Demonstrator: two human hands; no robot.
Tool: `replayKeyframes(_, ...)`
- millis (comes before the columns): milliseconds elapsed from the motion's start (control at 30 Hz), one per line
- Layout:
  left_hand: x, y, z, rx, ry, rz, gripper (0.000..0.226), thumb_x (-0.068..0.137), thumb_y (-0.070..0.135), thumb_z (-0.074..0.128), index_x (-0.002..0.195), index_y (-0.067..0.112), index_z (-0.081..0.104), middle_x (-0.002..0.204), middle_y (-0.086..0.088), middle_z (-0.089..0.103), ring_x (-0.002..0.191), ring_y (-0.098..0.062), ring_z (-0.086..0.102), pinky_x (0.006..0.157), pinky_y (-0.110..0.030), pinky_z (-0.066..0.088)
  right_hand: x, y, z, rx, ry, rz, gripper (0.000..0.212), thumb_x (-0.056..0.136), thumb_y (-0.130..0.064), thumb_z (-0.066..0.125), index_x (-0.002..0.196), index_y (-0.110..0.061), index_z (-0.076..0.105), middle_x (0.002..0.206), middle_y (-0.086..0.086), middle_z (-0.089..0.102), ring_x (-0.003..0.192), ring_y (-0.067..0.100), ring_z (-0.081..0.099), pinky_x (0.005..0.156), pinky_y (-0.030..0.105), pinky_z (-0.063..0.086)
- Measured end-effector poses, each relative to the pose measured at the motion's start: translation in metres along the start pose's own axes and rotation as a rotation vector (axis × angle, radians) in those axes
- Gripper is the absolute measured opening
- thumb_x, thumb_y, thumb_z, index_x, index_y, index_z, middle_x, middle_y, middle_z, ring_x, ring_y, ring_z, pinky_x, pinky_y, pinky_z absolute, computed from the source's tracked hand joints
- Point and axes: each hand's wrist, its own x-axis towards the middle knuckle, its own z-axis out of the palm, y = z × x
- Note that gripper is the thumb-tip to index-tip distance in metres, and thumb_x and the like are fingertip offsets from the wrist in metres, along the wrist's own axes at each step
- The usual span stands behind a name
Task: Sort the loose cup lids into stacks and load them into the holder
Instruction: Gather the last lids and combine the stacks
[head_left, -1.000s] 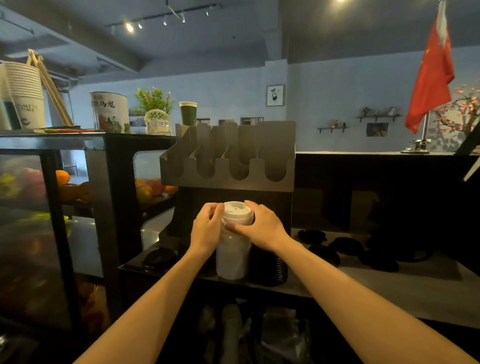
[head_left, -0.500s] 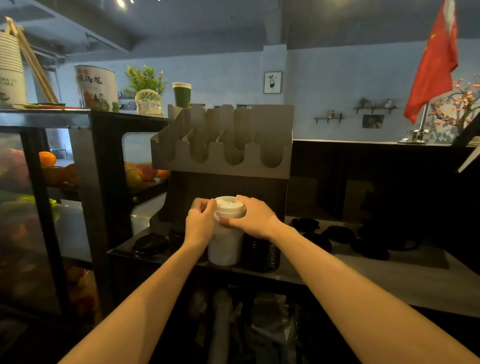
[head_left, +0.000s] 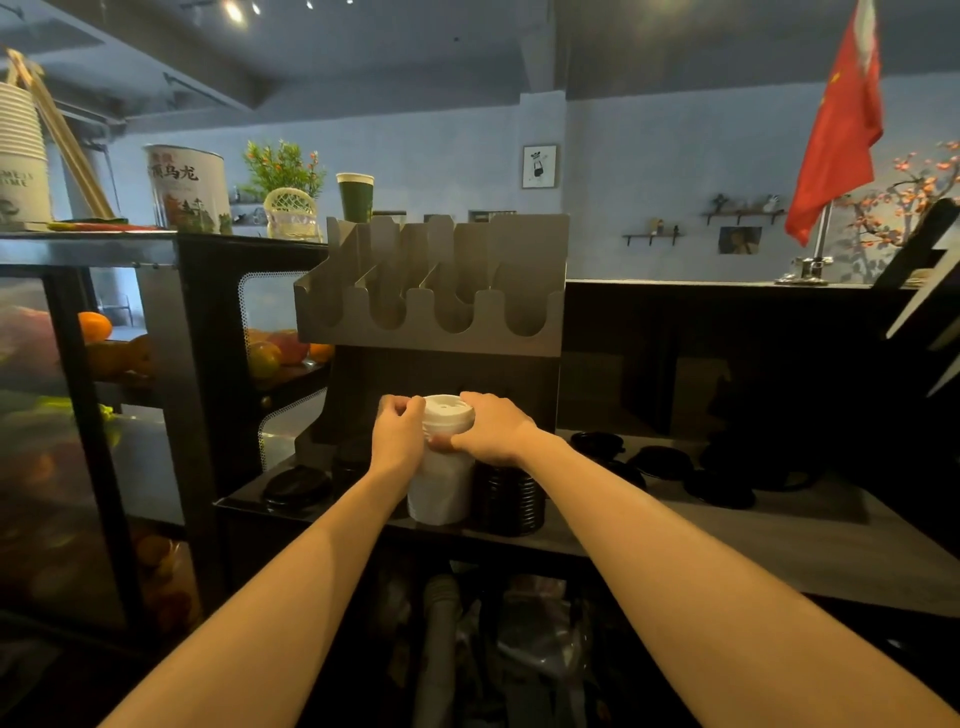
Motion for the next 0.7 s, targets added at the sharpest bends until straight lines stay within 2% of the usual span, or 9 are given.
replayKeyframes(100,0.003,0.000,-0.001,0.017,-0.017,0.045,0.026,0.104,0.022,0.048,0.129,0.017,0.052,0.117,-0.003,0.056,0.093,-0.010,0.055,0.067,-0.022,0.045,0.001,-0.001,0.000,-0.013,-0.020,0.001,0.059,0.079,-0.056,0.074,0.123,-0.021,0.055,0.116,0.000,0.063,0.102,0.018,0.059,0.093,0.042,0.053)
replayKeyframes(200,0.005,-0.006,0.001,0.017,-0.024,0.056,0.024,0.104,0.024,0.048,0.123,0.015,0.060,0.118,-0.007,0.061,0.103,-0.016,0.060,0.070,-0.023,0.048,0.002,0.003,0.001,-0.005,-0.017,-0.007,0.058,0.080,-0.058,0.073,0.123,-0.022,0.055,0.115,0.000,0.063,0.101,0.018,0.059,0.092,0.042,0.053)
replayKeyframes(367,0.008,-0.005,0.001,-0.016,-0.016,0.019,0.022,0.105,0.026,0.048,0.119,0.013,0.060,0.112,-0.007,0.062,0.094,-0.012,0.059,0.069,-0.024,0.046,0.004,0.003,0.002,-0.013,-0.022,-0.015,0.058,0.080,-0.057,0.072,0.123,-0.023,0.055,0.114,-0.001,0.063,0.101,0.018,0.059,0.091,0.042,0.052)
replayKeyframes(467,0.009,-0.003,0.001,-0.031,-0.021,-0.024,0.023,0.105,0.026,0.048,0.120,0.014,0.060,0.113,-0.007,0.061,0.098,-0.014,0.059,0.075,-0.027,0.048,0.000,0.004,0.002,0.086,0.021,-0.016,0.052,0.078,-0.052,0.076,0.116,-0.022,0.060,0.110,-0.002,0.065,0.100,0.016,0.060,0.093,0.044,0.052)
replayKeyframes(567,0.008,0.002,0.001,0.028,-0.025,-0.005,0.023,0.105,0.024,0.046,0.118,0.011,0.058,0.116,-0.010,0.061,0.097,-0.015,0.058,0.071,-0.026,0.045,-0.001,0.002,0.001,0.106,0.002,0.012,0.050,0.078,-0.051,0.077,0.115,-0.023,0.060,0.110,-0.002,0.065,0.100,0.017,0.060,0.094,0.044,0.052)
replayKeyframes(633,0.007,0.007,0.001,0.061,-0.041,-0.016,0.024,0.106,0.023,0.044,0.121,0.010,0.057,0.119,-0.012,0.060,0.098,-0.017,0.056,0.070,-0.026,0.044,-0.003,0.000,0.002,0.121,-0.023,0.034,0.059,0.079,-0.052,0.076,0.125,-0.023,0.055,0.118,-0.001,0.063,0.108,0.019,0.060,0.097,0.043,0.051)
replayKeyframes(700,0.004,0.013,-0.001,0.064,-0.054,-0.038,0.029,0.106,0.021,0.041,0.128,0.010,0.057,0.125,-0.012,0.058,0.100,-0.017,0.055,0.072,-0.027,0.044,-0.006,0.000,0.005,0.161,-0.076,0.074,0.081,0.084,-0.046,0.074,0.149,-0.020,0.034,0.137,0.002,0.053,0.125,0.025,0.052,0.104,0.040,0.044)
